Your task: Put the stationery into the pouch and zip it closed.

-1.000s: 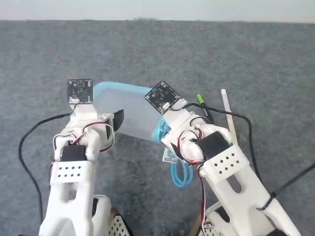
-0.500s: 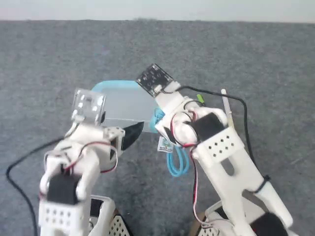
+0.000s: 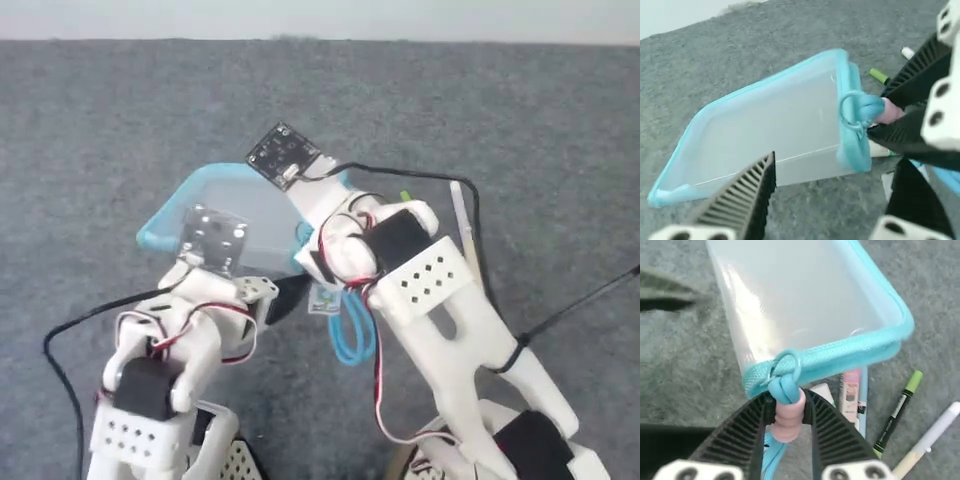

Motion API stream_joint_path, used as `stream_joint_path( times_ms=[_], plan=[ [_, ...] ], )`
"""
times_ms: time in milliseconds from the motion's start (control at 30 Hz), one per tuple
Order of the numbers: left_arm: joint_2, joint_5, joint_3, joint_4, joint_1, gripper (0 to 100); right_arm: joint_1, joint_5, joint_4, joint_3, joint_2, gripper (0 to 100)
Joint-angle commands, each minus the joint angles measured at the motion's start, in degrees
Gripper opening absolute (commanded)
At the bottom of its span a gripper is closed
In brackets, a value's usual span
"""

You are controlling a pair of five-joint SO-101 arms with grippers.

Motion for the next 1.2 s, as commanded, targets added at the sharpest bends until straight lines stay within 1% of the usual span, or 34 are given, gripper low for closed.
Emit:
stream_joint_path(
  times_ms=[0, 100, 233, 300, 433, 600, 667, 767, 900, 1067, 1167],
  plan=[
    [-0.79, -0.97, 1.71, -5.89, -1.67, 35, -1.45, -0.35, 1.19, -3.78, -0.84, 0.6],
    [-0.79, -1.76, 2.95, -7.91, -4.66, 35, -1.45, -0.35, 2.15, -3.78, -0.84, 0.6],
    [-0.79, -2.02, 3.56, -8.18, -7.56, 35, -1.10, -0.18, 2.77, -3.16, -0.66, 0.6],
    [-0.79, -2.02, 3.56, -8.18, -8.35, 35, -1.10, 1.32, 2.86, -1.49, -0.84, 0.6],
    [-0.79, -2.11, 4.53, -8.26, -8.44, 35, -1.01, 1.93, 2.86, 0.79, -0.92, 0.6],
    [-0.79, -2.20, 6.37, -9.32, -8.97, 35, 2.86, 2.02, 3.47, 1.23, -2.15, 0.6],
    [-0.79, -2.20, 7.25, -10.90, -10.99, 34, 4.88, 2.29, 4.62, 1.23, -4.35, 0.6],
    [-0.79, -2.37, 7.60, -12.13, -13.45, 33, 6.37, 5.45, 7.69, 1.23, -8.22, 0.6],
    [-0.79, -2.64, 7.69, -12.22, -13.45, 33, 6.64, 7.47, 9.19, 3.52, -12.62, 0.7],
    [-0.79, -2.64, 7.69, -12.22, -13.63, 33, 6.37, 7.74, 6.29, 9.93, -15.60, 0.7],
    [-0.79, -2.64, 7.87, -12.22, -13.71, 33, 6.37, 7.65, 5.67, 10.73, -16.57, 0.7]
  ],
)
